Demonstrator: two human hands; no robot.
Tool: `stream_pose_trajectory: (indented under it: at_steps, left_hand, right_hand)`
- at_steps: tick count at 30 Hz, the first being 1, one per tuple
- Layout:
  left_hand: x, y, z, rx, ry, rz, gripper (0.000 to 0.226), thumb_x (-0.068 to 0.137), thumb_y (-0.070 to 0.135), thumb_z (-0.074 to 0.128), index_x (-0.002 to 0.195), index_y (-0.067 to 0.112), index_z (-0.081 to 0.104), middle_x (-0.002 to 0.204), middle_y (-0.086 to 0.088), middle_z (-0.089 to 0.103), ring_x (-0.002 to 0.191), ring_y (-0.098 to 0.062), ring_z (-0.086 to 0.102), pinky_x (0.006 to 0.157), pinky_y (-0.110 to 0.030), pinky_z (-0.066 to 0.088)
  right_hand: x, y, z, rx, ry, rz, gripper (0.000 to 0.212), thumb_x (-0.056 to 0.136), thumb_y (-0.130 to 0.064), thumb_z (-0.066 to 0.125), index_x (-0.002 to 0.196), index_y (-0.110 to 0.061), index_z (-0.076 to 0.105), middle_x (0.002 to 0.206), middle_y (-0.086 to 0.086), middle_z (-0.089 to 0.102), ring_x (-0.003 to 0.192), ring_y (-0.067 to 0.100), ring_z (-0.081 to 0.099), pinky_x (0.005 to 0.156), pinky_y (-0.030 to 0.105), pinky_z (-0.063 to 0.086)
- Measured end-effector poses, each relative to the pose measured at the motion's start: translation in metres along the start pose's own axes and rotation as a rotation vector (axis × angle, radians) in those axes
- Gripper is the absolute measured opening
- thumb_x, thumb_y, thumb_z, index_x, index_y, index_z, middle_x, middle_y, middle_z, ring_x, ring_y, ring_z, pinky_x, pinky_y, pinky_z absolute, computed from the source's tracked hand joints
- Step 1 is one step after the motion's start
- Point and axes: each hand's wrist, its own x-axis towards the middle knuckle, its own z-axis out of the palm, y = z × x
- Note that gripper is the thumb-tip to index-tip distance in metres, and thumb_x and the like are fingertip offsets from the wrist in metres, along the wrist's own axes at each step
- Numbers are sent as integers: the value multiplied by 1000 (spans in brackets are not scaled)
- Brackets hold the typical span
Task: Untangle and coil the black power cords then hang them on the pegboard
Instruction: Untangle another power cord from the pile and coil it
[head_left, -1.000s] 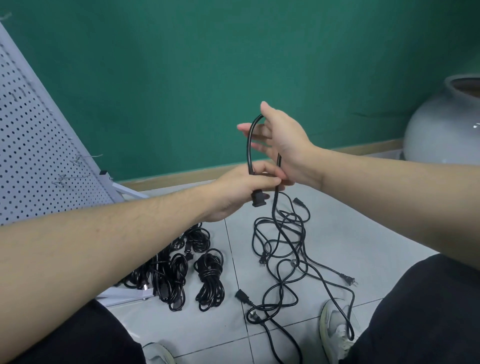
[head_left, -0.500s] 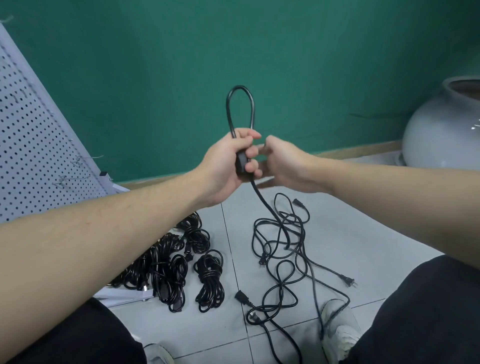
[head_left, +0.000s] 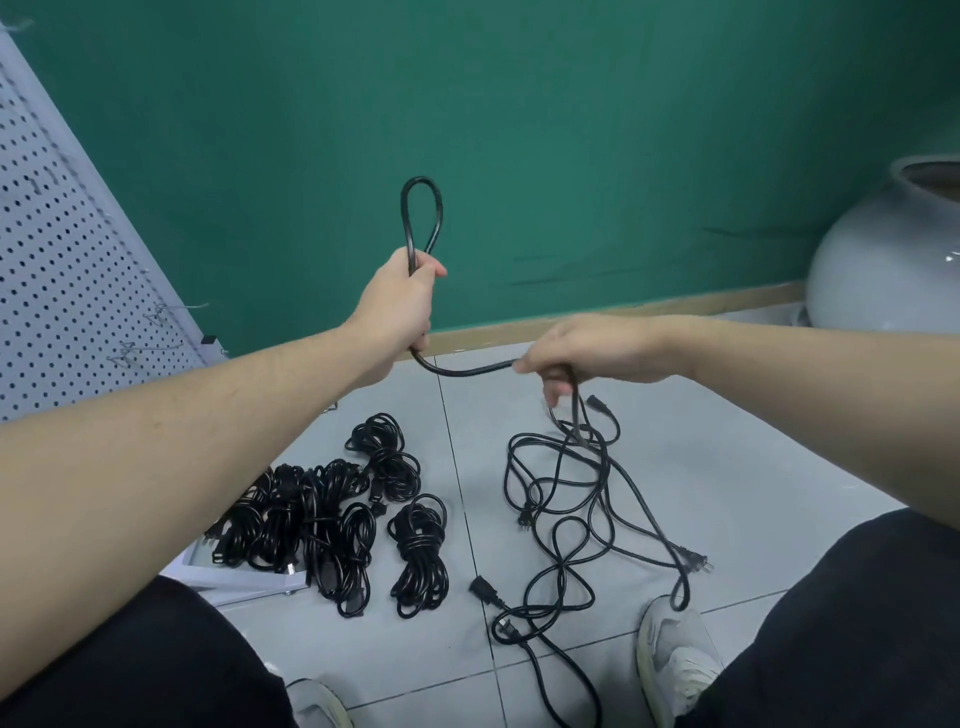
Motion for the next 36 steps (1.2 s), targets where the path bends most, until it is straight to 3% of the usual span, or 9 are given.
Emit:
stream_pose_trajectory:
  at_steps: [3, 5, 9, 14, 19, 24, 29, 32, 36]
  left_hand:
    - [8, -9, -9, 57, 28, -37, 22, 104, 19, 33, 105, 22, 55, 74, -1, 42, 50, -18, 39, 56, -29, 38]
    - [8, -12, -9, 100, -21, -36, 22, 105, 31, 39, 108, 21, 58, 76, 0, 42, 50, -18, 38, 56, -29, 37]
    - [-7, -5, 3, 153, -193, -9, 65, 77, 79, 61, 108, 22, 56, 80, 2, 47, 61, -19, 42, 63, -32, 42]
    - [-16, -6, 20, 322, -340, 136, 53, 78, 46, 83, 115, 25, 52, 80, 2, 48, 64, -18, 41, 62, -31, 37]
    - [-17, -9, 26, 360, -322, 177, 9, 98, 29, 50, 105, 25, 55, 78, 3, 50, 63, -18, 44, 65, -32, 41]
    - [-21, -8, 21, 364, -295, 136, 21, 106, 29, 40, 98, 20, 58, 77, 0, 45, 64, -16, 43, 67, -37, 54]
    - [-25, -5, 23, 229, -318, 67, 20, 104, 30, 42, 95, 20, 58, 72, -3, 37, 59, -19, 39, 49, -29, 46]
    - [-23, -7, 21, 188, -345, 55, 22, 105, 33, 43, 96, 21, 60, 78, -2, 39, 58, -17, 38, 47, -27, 41]
    - [-21, -8, 17, 128, -373, 68, 26, 106, 40, 46, 91, 22, 59, 84, 0, 47, 53, -14, 36, 45, -26, 36]
  right_hand:
    - [-4, 0, -9, 339, 63, -81, 26, 103, -20, 46, 81, -10, 56, 62, 3, 46, 67, 22, 56, 97, 46, 53]
    - [-2, -1, -9, 380, 138, -141, 26, 105, -22, 44, 91, -10, 63, 65, 1, 44, 64, 20, 47, 85, 41, 53]
    - [5, -11, 3, 356, 341, -234, 27, 107, -28, 47, 92, -15, 65, 63, -2, 47, 55, 16, 46, 59, 28, 43]
    - [2, -15, 1, 282, 502, -273, 27, 102, -36, 57, 85, -17, 63, 58, 0, 49, 47, 17, 48, 48, 26, 45]
    - [7, -12, -5, 204, 567, -215, 27, 93, -40, 70, 81, -20, 56, 60, -8, 43, 54, 15, 37, 52, 27, 35]
    - [2, -5, -13, 73, 565, -310, 7, 99, -19, 63, 100, -23, 68, 71, -4, 60, 54, 11, 53, 54, 29, 50]
    - [2, 0, -15, -186, 783, -207, 27, 95, -56, 58, 97, -29, 55, 54, 0, 44, 43, 15, 34, 45, 25, 33]
    - [1, -3, -22, -119, 811, -140, 40, 92, -59, 61, 100, -21, 53, 62, -3, 44, 39, 7, 33, 37, 20, 31]
    - [5, -2, -27, -66, 735, -187, 24, 100, -44, 58, 111, -26, 70, 72, -13, 54, 59, 4, 47, 67, 22, 41]
